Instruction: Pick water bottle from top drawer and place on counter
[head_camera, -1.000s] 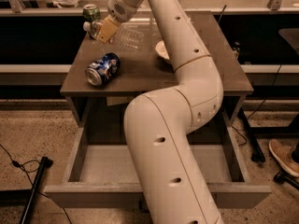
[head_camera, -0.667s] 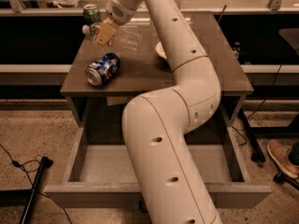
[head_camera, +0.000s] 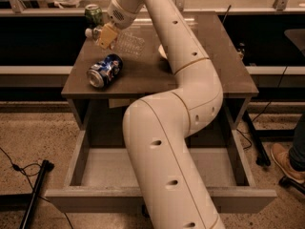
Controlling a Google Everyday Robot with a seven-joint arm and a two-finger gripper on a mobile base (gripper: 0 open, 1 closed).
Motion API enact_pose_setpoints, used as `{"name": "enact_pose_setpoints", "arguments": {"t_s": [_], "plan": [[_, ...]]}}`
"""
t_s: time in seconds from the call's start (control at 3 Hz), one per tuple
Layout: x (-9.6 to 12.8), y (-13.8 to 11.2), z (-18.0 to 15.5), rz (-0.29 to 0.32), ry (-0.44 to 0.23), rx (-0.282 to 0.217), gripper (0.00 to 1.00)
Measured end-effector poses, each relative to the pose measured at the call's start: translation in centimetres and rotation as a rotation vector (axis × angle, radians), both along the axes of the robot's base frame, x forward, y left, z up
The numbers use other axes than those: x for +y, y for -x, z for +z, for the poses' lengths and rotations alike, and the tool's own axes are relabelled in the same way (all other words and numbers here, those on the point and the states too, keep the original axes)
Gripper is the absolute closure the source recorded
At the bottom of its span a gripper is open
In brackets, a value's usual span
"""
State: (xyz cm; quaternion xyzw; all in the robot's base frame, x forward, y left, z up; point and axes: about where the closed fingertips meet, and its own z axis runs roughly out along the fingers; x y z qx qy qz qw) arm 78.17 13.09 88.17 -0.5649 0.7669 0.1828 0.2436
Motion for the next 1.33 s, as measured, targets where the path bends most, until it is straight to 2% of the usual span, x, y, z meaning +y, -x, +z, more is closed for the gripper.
{"name": "enact_pose_setpoints", "arguments": {"t_s": [0.33, 0.67, 1.33], "plan": [[-0.1, -0.3, -0.6, -0.045, 0.006, 0.027, 0.13], [-0.6, -0.2, -0.8, -0.083, 0.008, 0.056, 0.00], [-3.7, 0.3, 2.3, -0.143, -0.058, 0.060, 0.00]]}}
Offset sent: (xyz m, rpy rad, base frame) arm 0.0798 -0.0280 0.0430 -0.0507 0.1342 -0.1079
